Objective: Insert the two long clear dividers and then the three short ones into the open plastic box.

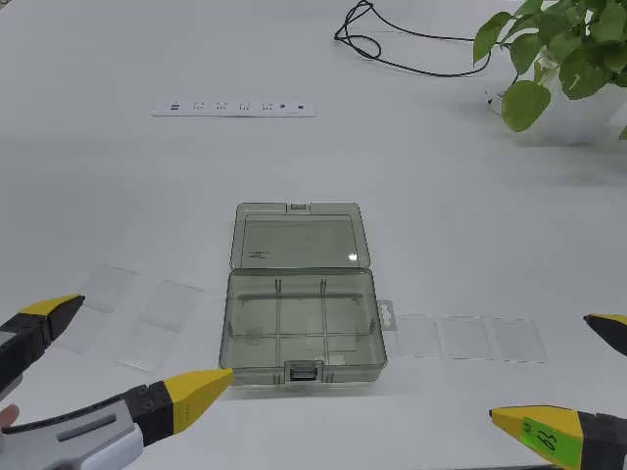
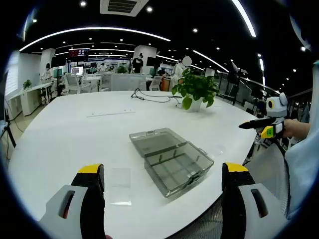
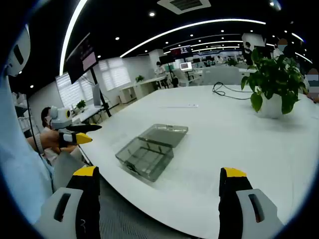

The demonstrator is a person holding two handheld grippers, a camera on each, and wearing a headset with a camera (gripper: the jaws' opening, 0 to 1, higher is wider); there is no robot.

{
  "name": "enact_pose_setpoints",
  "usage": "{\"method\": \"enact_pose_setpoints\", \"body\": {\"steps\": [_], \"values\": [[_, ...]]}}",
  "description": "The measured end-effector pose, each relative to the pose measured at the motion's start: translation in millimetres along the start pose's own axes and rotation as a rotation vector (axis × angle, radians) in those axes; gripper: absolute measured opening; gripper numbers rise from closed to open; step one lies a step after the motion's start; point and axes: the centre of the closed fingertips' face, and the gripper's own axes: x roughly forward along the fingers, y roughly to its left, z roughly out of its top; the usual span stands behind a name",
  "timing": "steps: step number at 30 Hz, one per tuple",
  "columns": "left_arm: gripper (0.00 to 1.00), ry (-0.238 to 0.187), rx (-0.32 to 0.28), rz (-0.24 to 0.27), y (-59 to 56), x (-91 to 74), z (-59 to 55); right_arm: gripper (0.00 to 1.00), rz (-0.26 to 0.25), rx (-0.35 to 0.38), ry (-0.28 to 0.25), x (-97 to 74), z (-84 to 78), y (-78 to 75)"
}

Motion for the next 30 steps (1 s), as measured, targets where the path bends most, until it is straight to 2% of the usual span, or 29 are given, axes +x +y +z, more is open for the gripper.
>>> {"method": "enact_pose_setpoints", "body": {"steps": [9,20,27,30], "values": [[1.00,0.009,-0.022,0.009,3.3,-3.1,-6.8,1.00,-0.002,-0.021,0.055,4.2,-17.4,-0.3],[1.00,0.030,-0.012,-0.006,2.2,-1.2,-7.9,1.00,0.003,-0.027,0.062,5.3,-16.6,1.4],[1.00,0.028,-0.022,-0.001,4.0,0.5,-10.8,1.00,-0.025,-0.044,0.077,4.4,-18.7,-7.8],[1.00,0.030,-0.028,-0.003,2.2,1.2,-12.4,1.00,-0.016,-0.032,0.067,5.0,-17.1,-6.3]]}}
